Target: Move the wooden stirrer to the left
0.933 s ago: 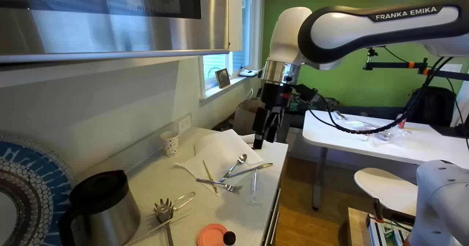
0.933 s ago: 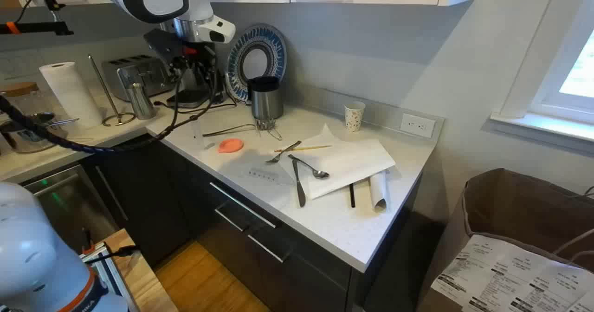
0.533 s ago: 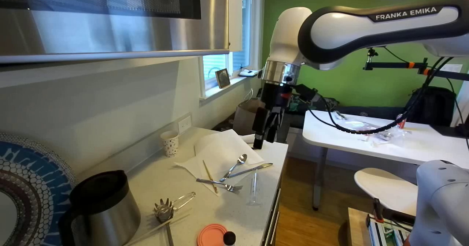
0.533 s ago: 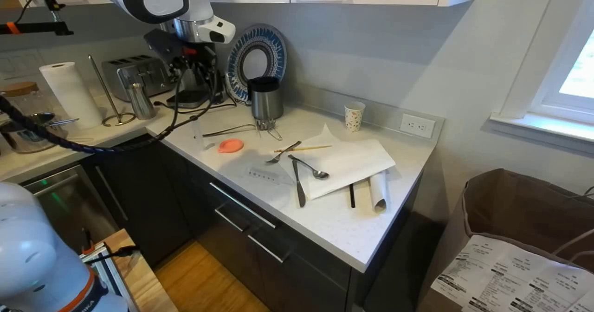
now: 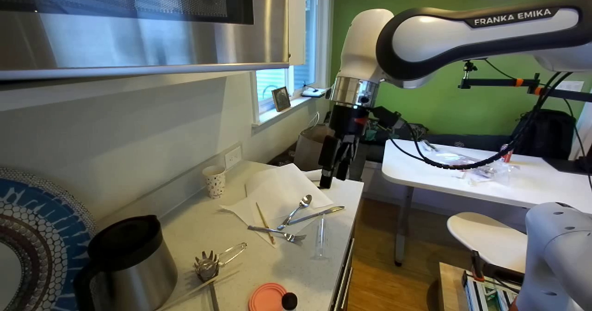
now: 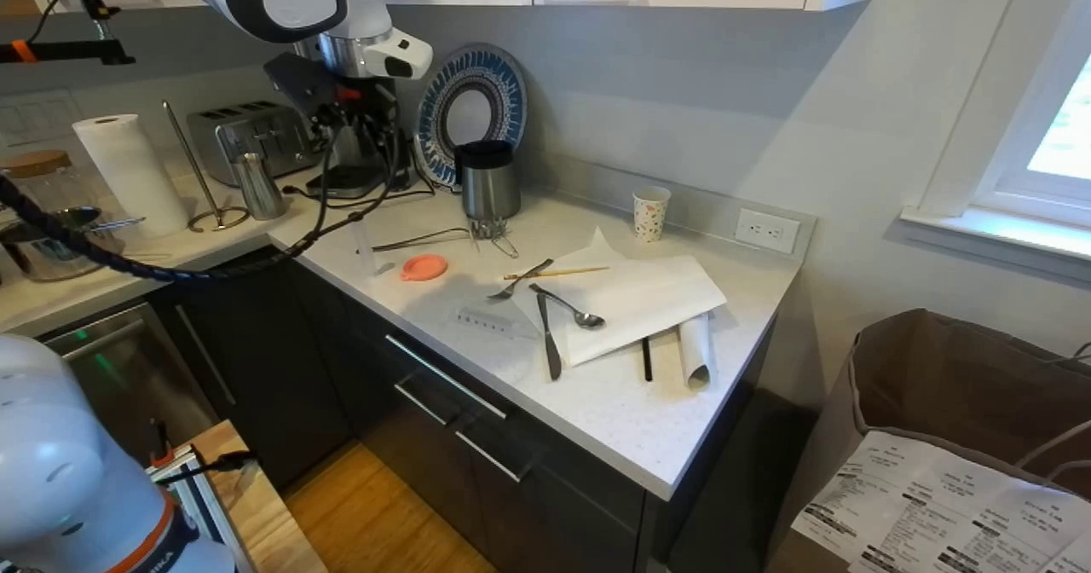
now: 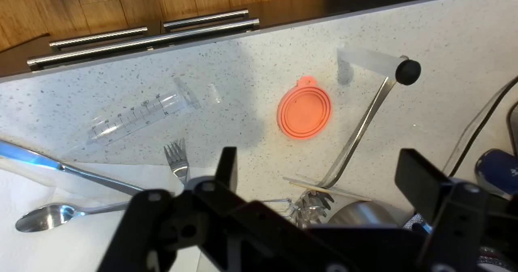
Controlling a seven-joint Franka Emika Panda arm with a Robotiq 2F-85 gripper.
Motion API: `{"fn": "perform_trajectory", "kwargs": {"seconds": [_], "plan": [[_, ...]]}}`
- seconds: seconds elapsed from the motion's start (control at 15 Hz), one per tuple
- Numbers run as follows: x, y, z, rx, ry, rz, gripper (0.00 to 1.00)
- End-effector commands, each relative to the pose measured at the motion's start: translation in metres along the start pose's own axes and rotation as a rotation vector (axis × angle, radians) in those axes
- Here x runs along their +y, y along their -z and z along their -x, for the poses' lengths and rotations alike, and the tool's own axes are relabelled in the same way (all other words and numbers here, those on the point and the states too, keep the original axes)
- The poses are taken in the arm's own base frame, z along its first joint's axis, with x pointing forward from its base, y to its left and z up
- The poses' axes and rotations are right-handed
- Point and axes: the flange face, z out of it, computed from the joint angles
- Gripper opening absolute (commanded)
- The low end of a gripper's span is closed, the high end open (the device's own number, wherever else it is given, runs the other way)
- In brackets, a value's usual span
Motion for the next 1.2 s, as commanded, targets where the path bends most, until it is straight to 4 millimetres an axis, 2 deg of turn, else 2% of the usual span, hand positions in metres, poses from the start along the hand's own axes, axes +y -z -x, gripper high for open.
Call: {"fn": "perform_trajectory", "kwargs": {"seconds": [0.0, 0.07, 0.13, 0.4, 0.8, 1.13], "plan": [[0.000, 0.001, 0.000, -0.001, 0.000, 0.000, 1.00], [0.000, 0.001, 0.000, -0.001, 0.000, 0.000, 1.00], [0.005, -0.003, -0.009, -0.009, -0.011, 0.001, 1.00], [0.026, -0.027, -0.032, -0.056, -0.064, 0.028, 1.00], [0.073, -0.082, -0.067, -0.107, -0.173, 0.097, 1.00], [0.088, -0.121, -0.104, -0.054, -0.306, 0.180, 1.00]]}}
